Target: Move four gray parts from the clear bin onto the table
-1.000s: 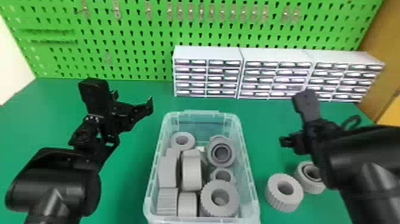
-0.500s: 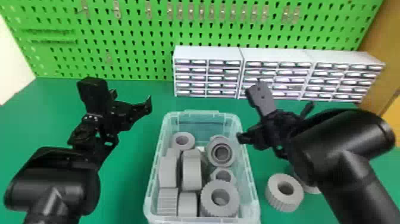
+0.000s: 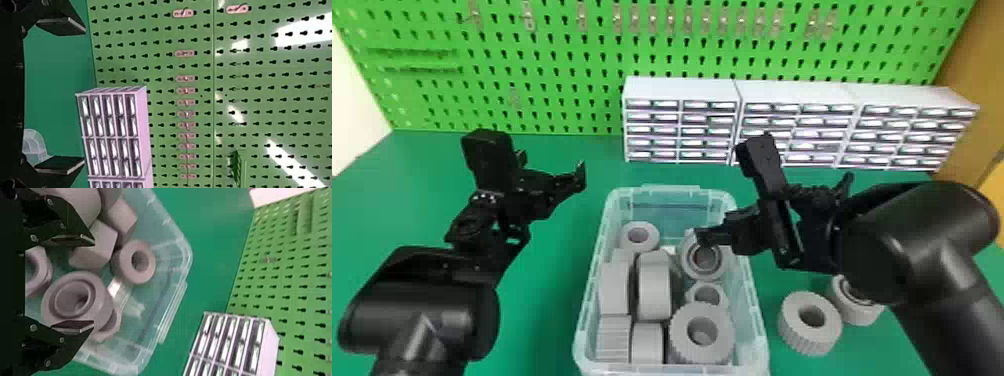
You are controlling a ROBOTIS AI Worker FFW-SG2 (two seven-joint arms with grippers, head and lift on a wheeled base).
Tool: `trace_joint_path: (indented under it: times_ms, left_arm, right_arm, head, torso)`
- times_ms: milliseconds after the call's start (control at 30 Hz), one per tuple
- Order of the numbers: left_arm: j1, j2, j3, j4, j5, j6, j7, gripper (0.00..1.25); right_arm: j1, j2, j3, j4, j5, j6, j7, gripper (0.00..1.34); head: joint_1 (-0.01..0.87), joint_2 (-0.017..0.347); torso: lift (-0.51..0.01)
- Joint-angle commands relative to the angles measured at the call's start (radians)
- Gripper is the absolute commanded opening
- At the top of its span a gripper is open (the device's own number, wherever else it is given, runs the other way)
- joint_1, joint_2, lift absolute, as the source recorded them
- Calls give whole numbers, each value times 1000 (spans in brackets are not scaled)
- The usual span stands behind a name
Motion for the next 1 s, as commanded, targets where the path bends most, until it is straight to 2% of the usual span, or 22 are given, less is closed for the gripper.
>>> trace_joint_path:
  times_ms: [0, 167, 333, 500, 633, 800, 967]
  left_arm:
    - [-1, 0, -1, 0, -2, 8, 0, 1126]
    - [-1, 0, 6, 0, -9, 13, -12, 1126]
    - [0, 0, 11, 0, -18, 14, -17, 1126]
    - [0, 2, 8, 0, -30, 19, -28, 1126]
    - [-3, 2, 6, 0, -36, 25, -32, 1126]
    - [-3, 2, 8, 0, -38, 36, -41, 1126]
    - [-4, 3, 6, 0, -36, 42, -46, 1126]
  right_arm:
    - [0, -11, -27, 12, -134, -10, 0, 819]
    - [14, -15, -61, 12, -223, 10, -5, 816]
    - [38, -31, -111, -3, -459, 92, -224, 819]
    - [77, -77, -151, -41, -728, 132, -480, 819]
    - [115, -120, -164, -48, -926, 128, -632, 819]
    - [134, -146, -157, -48, -1030, 122, -714, 819]
    - [138, -152, -157, -48, -1054, 121, -740, 819]
  head:
    - [686, 26]
    - [686, 26]
    - [686, 26]
    - [686, 26]
    - [686, 26]
    - [686, 26]
    - [686, 26]
  torso:
    - [-50]
    - [-50]
    - [-50]
    - [-50]
    - [-50]
    - [-50]
    - [-50]
